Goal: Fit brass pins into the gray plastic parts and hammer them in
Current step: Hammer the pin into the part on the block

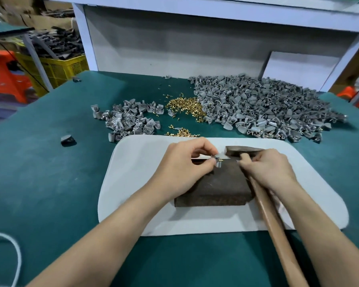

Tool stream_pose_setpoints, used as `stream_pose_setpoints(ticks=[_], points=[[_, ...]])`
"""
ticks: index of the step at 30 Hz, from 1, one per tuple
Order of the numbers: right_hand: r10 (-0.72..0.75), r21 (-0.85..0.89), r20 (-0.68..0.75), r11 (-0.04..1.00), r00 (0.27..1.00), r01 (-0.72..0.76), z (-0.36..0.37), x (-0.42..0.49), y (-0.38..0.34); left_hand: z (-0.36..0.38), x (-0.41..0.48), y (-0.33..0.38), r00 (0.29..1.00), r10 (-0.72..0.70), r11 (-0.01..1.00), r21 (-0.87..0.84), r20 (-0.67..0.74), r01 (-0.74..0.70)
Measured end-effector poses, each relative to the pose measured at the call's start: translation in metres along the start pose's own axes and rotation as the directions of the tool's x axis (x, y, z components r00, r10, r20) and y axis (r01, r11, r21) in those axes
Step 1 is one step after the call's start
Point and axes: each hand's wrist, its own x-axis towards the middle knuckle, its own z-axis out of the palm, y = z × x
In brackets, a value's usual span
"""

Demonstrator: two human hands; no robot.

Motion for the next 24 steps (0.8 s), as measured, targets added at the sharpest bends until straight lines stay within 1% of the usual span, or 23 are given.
stream_pose_setpoints(ticks=[1,2,3,4,6,8,11,14,16,18,20,21,24], points=[[0.031,0.109,0.075,0.993,0.997,-0.039,-0.007,-0.001,0.000,-0.002,-0.004,-0.003,1.000,0.009,0.998,0.058,0.000,-0.009],[0.049,0.261,0.180,0.961,0.982,-0.095,-0.015,-0.004,0.000,-0.003,-0.007,-0.007,1.000,0.001,0.997,0.082,-0.001,-0.001],[0.054,0.408,0.276,0.897,0.960,-0.168,-0.021,-0.007,-0.001,-0.006,-0.008,-0.011,0.999,-0.032,0.998,0.057,0.008,0.031],[0.037,0.512,0.334,0.832,0.942,-0.214,-0.027,-0.011,-0.001,-0.008,-0.008,-0.014,0.996,-0.082,0.997,-0.001,0.029,0.082],[0.002,0.601,0.354,0.766,0.935,-0.229,-0.037,-0.020,-0.005,-0.009,-0.005,-0.017,0.982,-0.172,0.978,-0.106,0.078,0.180],[-0.038,0.638,0.336,0.744,0.941,-0.197,-0.048,-0.031,-0.014,-0.007,-0.005,-0.018,0.975,-0.197,0.962,-0.170,0.102,0.213],[-0.156,0.558,0.244,0.830,0.957,-0.007,-0.058,-0.056,-0.028,-0.008,-0.007,-0.018,0.975,-0.189,0.950,-0.229,0.113,0.211],[-0.292,0.483,0.224,0.862,0.930,0.154,-0.056,-0.078,-0.044,-0.008,-0.007,-0.018,0.975,-0.191,0.946,-0.245,0.114,0.214],[-0.336,0.343,0.189,0.903,0.923,0.258,-0.053,-0.085,-0.051,-0.008,-0.007,-0.019,0.977,-0.178,0.950,-0.238,0.114,0.201],[-0.364,0.137,0.121,0.927,0.923,0.348,-0.049,-0.086,-0.054,-0.008,-0.007,-0.019,0.978,-0.172,0.957,-0.217,0.115,0.193],[-0.383,-0.072,0.082,0.919,0.920,0.388,-0.045,-0.086,-0.056,-0.009,-0.007,-0.020,0.979,-0.167,0.963,-0.194,0.115,0.187],[-0.391,-0.133,0.079,0.908,0.917,0.398,-0.043,-0.086,-0.056,-0.009,-0.006,-0.020,0.980,-0.167,0.965,-0.187,0.112,0.185],[-0.406,-0.216,0.101,0.882,0.908,0.418,-0.038,-0.089,-0.059,-0.009,-0.006,-0.019,0.980,-0.173,0.968,-0.167,0.100,0.188]])
